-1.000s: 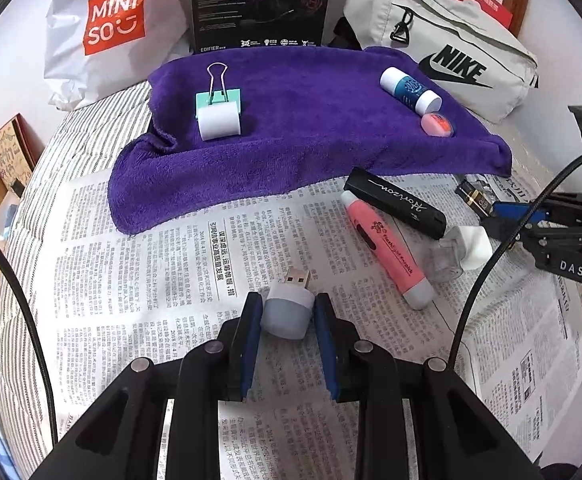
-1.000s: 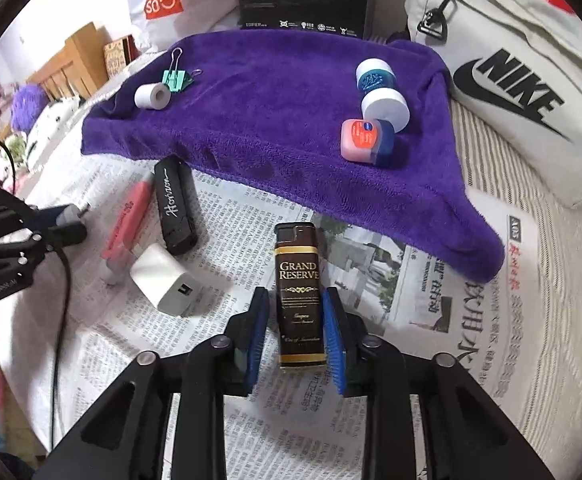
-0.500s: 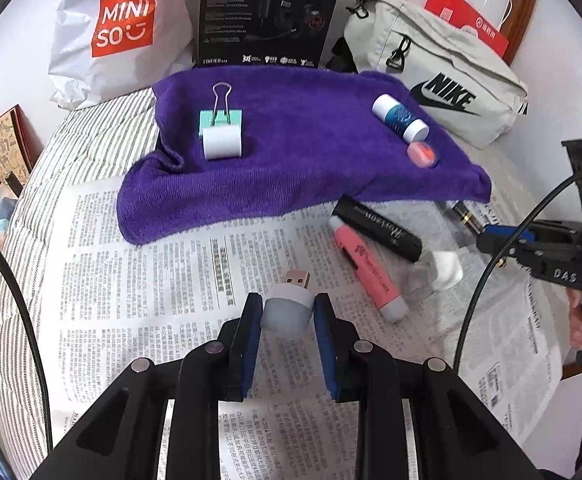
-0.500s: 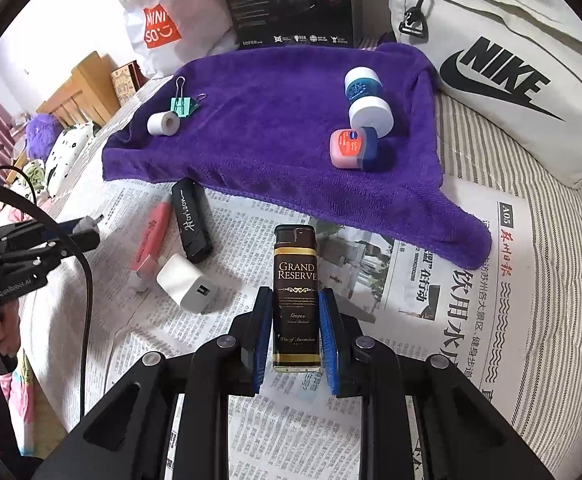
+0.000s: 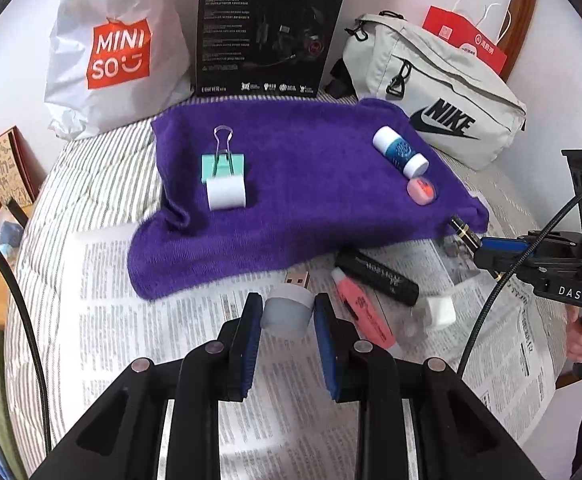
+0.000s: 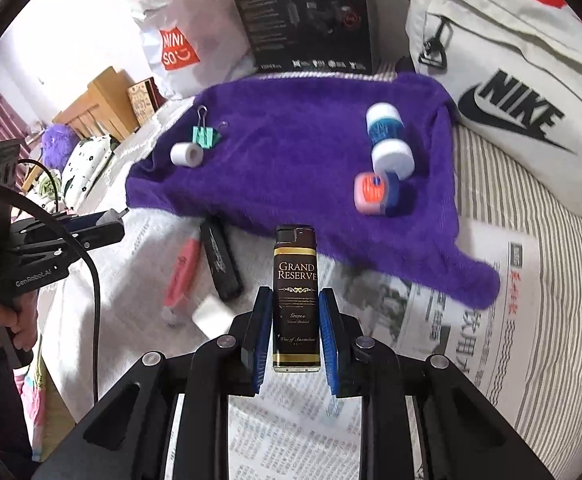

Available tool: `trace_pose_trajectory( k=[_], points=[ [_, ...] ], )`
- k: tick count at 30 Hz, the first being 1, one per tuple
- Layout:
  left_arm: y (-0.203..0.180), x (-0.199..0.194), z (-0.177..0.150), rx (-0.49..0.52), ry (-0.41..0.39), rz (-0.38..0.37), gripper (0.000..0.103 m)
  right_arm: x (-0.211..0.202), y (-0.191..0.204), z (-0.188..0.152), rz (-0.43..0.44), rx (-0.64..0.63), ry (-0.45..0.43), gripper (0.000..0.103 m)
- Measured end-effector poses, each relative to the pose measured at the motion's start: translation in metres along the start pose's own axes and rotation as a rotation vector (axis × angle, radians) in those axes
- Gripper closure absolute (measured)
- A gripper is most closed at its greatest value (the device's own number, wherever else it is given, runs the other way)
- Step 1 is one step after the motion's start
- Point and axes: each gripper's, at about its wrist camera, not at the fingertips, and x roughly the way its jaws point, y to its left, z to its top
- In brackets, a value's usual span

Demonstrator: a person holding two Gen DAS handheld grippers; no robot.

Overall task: Organize rigid objects
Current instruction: 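Carry the USB light over the towel with the left gripper while the right carries the bottle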

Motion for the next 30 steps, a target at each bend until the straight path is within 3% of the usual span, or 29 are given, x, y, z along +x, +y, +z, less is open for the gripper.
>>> trace_pose_trajectory(
  k=[15,30],
  points=[
    [0.022,0.006,0.037,-0.025,-0.029,0.008,0.078,0.009,0.003,0.047,0.026,-0.006,-0.044,0.08],
    [0.043,0.039,0.061,-0.04,0.005,0.011,0.078,0.053,-0.02,0.093,0.002,0.051,-0.027,0.08]
  ],
)
